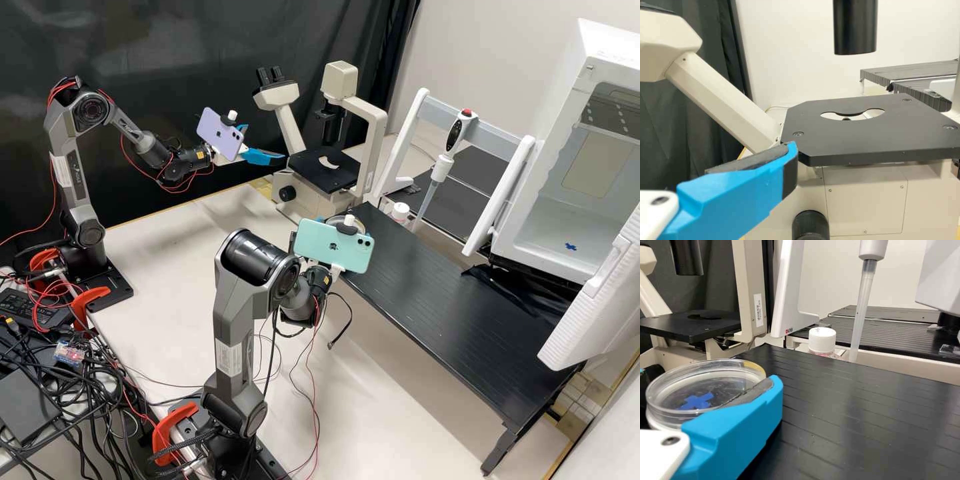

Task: Move the petri dish to the incubator

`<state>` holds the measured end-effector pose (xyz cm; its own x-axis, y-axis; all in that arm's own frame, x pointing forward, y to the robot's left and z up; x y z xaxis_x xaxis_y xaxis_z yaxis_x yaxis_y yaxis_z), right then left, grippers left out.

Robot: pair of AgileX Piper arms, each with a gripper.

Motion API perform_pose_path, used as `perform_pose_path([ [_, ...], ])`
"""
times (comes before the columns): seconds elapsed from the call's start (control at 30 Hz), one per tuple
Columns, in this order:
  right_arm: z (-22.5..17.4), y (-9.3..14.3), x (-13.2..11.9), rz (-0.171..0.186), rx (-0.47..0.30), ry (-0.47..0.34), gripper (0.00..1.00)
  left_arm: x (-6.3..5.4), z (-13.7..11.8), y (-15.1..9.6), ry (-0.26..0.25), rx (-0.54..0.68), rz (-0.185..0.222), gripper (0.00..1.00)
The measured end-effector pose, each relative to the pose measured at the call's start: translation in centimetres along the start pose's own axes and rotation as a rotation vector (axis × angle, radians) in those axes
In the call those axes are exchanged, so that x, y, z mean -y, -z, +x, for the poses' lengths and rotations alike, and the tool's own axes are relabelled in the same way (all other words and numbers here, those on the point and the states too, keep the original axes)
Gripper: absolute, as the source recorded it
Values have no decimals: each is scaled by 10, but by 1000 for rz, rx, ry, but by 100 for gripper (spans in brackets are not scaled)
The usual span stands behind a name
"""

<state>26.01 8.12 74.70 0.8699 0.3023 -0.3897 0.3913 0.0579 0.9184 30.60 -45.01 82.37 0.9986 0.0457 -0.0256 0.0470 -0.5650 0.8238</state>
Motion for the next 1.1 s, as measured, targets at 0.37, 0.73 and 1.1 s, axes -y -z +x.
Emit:
perform_pose_path([
  [0.37, 0, -1, 1, 1, 2, 2, 0, 0, 0, 0, 0, 0, 0, 100],
  [0.73, 0, -1, 1, -3, 2, 2, 0, 0, 0, 0, 0, 0, 0, 100],
  [1.1, -21, -12, -42, -19, 83, -151, 0, 0, 0, 0, 0, 0, 0, 100],
])
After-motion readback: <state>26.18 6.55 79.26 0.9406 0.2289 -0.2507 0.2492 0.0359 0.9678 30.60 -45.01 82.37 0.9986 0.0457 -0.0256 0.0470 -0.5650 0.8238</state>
